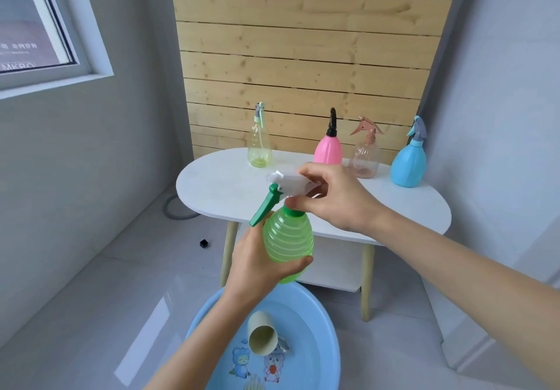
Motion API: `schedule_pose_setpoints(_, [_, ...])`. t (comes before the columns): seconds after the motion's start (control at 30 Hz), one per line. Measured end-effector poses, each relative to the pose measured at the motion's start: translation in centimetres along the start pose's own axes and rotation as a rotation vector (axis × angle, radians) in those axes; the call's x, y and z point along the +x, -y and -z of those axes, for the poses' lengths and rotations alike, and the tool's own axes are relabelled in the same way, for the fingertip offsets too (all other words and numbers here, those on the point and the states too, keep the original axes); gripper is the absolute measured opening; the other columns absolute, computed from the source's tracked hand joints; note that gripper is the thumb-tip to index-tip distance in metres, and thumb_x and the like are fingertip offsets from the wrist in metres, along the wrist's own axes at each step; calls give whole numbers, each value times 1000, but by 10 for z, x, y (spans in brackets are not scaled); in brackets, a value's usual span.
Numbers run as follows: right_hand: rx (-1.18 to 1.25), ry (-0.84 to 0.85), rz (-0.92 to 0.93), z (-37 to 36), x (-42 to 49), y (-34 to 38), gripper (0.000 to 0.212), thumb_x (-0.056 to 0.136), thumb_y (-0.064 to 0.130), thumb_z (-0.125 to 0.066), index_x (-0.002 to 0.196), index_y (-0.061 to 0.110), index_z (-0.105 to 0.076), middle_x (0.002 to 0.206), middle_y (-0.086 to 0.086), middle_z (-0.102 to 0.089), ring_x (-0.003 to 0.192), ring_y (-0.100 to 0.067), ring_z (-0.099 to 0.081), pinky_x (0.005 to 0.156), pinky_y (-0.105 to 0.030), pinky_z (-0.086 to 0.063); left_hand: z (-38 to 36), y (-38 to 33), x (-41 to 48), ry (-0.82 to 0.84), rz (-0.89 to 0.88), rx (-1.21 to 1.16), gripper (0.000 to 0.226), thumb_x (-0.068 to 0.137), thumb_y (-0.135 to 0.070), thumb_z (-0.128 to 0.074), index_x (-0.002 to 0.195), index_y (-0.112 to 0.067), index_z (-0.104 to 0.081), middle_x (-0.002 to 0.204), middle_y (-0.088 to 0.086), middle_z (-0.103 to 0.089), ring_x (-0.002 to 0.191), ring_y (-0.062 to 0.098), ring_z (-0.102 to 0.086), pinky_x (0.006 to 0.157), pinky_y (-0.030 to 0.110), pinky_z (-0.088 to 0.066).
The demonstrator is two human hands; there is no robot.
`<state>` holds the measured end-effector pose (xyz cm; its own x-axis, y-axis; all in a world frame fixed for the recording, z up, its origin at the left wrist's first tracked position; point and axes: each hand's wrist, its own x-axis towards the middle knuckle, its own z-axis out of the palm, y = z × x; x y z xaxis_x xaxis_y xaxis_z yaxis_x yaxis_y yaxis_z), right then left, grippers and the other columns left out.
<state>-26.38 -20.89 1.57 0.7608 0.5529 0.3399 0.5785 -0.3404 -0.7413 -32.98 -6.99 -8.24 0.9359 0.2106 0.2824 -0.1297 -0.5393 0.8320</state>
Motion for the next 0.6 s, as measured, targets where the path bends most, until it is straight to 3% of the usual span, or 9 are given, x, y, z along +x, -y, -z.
schedule_pose_setpoints(0.1, [-6,-35,-15,10,10,-14,29,77,13,-79,77,33,-58,75,13,-62,70,-1,-59,72,-19,-50,-10,-4,18,24,2,5,67,57,-38,-87,98,-55,-37,98,-31,-52,92,-25,-46,73,1,-36])
schedule_pose_setpoints(0.2, [-20,-43,-38,21,27,-27,23,78,15,-78,83,28,-60,77,12,-63,75,-4,-62,71,-17,-49,-20,-2,45,108,4,2,83,48,-60,-81,119,-43,-40,116,-18,-55,110,-1,-51,90,22,-44])
schedule_pose_setpoints(0.27, [-42,-48,-38,29,41,-35,21,78,17,-78,86,25,-61,79,11,-64,78,-6,-63,71,-16,-48,-26,2,64,137,-29,9,96,44,-68,-74,127,-33,-41,123,-13,-53,116,6,-49,96,32,-44])
schedule_pose_setpoints(0.5, [-72,-65,-48,55,94,-70,21,78,14,-77,95,18,-66,81,9,-65,73,-4,-61,69,-17,-48,-40,12,134,212,-57,6,102,41,-69,-75,129,-32,-38,120,-17,-55,114,1,-50,95,34,-46])
schedule_pose_setpoints(0.6, [-132,-62,-55,63,121,-85,21,80,16,-76,99,18,-66,82,10,-63,69,0,-57,65,-12,-44,-45,20,165,229,-51,6,101,46,-60,-83,131,-32,-37,118,-14,-58,113,-2,-50,96,32,-45])
